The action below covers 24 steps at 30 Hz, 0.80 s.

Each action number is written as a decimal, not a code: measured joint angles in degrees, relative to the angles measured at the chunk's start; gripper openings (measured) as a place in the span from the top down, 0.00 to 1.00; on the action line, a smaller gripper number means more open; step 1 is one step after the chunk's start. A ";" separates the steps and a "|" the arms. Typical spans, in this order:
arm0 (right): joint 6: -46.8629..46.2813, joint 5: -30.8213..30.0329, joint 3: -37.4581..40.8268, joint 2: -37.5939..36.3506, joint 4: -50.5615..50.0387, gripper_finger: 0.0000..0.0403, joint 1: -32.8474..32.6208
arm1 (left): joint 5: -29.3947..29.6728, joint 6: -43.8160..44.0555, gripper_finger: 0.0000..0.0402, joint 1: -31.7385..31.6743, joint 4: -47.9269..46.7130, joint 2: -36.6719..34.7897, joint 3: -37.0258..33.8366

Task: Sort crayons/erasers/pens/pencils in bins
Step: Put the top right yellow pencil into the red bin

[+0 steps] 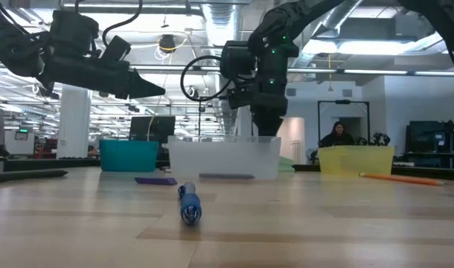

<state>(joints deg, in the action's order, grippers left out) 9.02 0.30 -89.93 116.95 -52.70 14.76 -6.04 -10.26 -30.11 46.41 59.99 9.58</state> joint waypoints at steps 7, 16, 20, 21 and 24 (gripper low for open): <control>1.96 -3.43 0.11 -3.54 -0.31 0.99 -1.93 | 0.00 -0.02 1.00 0.00 -0.60 0.00 0.00; -4.97 -5.56 17.94 -19.20 21.79 1.00 -4.81 | -5.49 0.36 1.00 0.02 -0.84 0.00 0.00; -12.59 -5.46 30.81 -26.82 33.22 1.00 -5.57 | -7.42 1.30 1.00 0.02 -0.52 0.00 0.00; -14.62 -5.51 33.06 -28.53 34.80 1.00 -5.88 | -7.64 1.54 1.00 0.02 -0.48 0.00 0.00; -20.58 -6.89 37.84 -33.39 35.24 1.00 -7.24 | -7.72 1.92 1.00 0.02 -0.54 0.00 0.00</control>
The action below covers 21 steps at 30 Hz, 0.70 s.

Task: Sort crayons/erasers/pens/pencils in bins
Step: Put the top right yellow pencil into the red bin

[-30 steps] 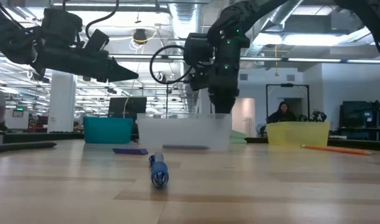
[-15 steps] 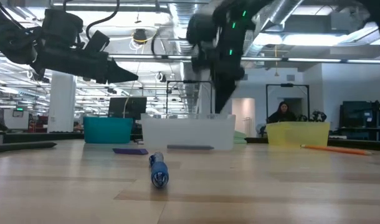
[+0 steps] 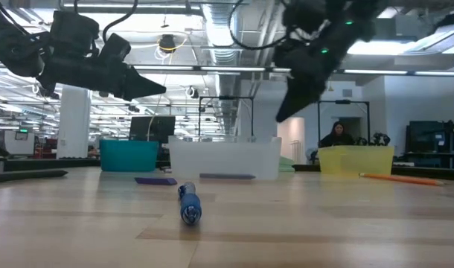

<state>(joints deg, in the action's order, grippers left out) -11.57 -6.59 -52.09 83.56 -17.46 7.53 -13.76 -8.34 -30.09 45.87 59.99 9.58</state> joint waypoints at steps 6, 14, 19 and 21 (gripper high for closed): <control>-10.98 -4.57 5.06 -8.21 -6.20 0.98 -3.94 | -0.09 0.53 1.00 -0.02 -0.11 0.00 0.00; -31.15 -7.52 7.15 -13.87 -27.09 0.93 -6.45 | -0.49 0.80 1.00 -0.02 -0.34 0.00 0.00; -42.42 -8.66 7.37 -13.80 -38.34 0.83 -5.41 | -1.03 0.90 1.00 -0.01 -0.37 0.00 0.00; -43.64 -8.70 7.51 -12.94 -38.74 0.79 -4.90 | -1.03 0.90 1.00 -0.02 -0.42 0.00 0.00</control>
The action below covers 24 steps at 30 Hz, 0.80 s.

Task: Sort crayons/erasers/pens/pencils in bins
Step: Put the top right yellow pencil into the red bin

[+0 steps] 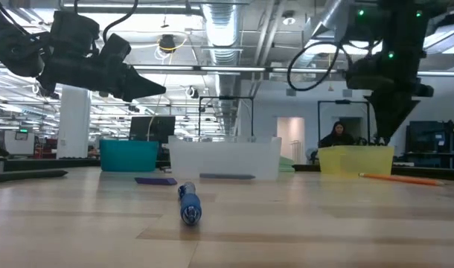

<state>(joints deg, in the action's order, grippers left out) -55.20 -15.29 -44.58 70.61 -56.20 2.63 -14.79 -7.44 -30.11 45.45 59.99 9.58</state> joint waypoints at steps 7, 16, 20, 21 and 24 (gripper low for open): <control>-1.96 4.11 2.30 5.55 2.14 0.71 7.09 | 0.00 0.09 1.00 0.02 -0.45 0.00 0.00; 3.04 9.68 5.76 10.49 8.82 0.71 15.19 | 0.02 0.07 1.00 0.02 -1.17 0.02 0.00; 4.48 11.34 5.81 12.50 10.22 0.73 15.89 | 0.02 0.03 1.00 0.02 -1.56 0.02 0.00; 4.48 11.47 5.81 13.05 10.12 0.74 15.89 | 0.02 -0.04 1.00 0.02 -1.74 0.02 0.00; 4.54 11.44 5.59 14.68 10.51 0.77 15.89 | 0.02 -0.08 1.00 0.02 -2.14 0.02 0.00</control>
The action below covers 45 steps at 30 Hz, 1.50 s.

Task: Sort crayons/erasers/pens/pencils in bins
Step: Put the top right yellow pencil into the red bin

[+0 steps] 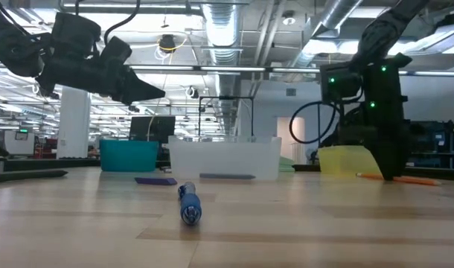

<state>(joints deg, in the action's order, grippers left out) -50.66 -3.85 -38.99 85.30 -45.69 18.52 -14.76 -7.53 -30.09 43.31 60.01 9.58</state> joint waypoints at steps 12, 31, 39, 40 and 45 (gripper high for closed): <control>2.83 0.29 0.16 0.67 0.99 0.90 0.00 | -1.09 -0.12 1.00 -0.02 -0.18 0.00 -0.02; 11.22 -0.31 0.34 -11.32 16.69 0.93 -3.16 | -2.05 15.63 0.99 -0.02 0.76 -0.02 1.54; 19.15 -1.50 0.27 -11.76 41.97 0.92 -4.77 | -7.72 28.58 0.84 -0.02 0.74 0.00 5.63; 20.01 -1.50 0.27 -11.76 45.46 0.92 -4.87 | -8.26 30.32 0.82 0.00 0.76 0.00 6.30; 24.69 -1.10 0.27 -11.78 62.46 0.93 -5.60 | -7.74 33.31 0.74 0.72 1.09 0.36 9.49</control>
<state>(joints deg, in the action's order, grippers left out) -25.96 -4.95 -38.72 73.52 16.77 12.92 -22.50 25.78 -29.37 44.40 60.37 19.07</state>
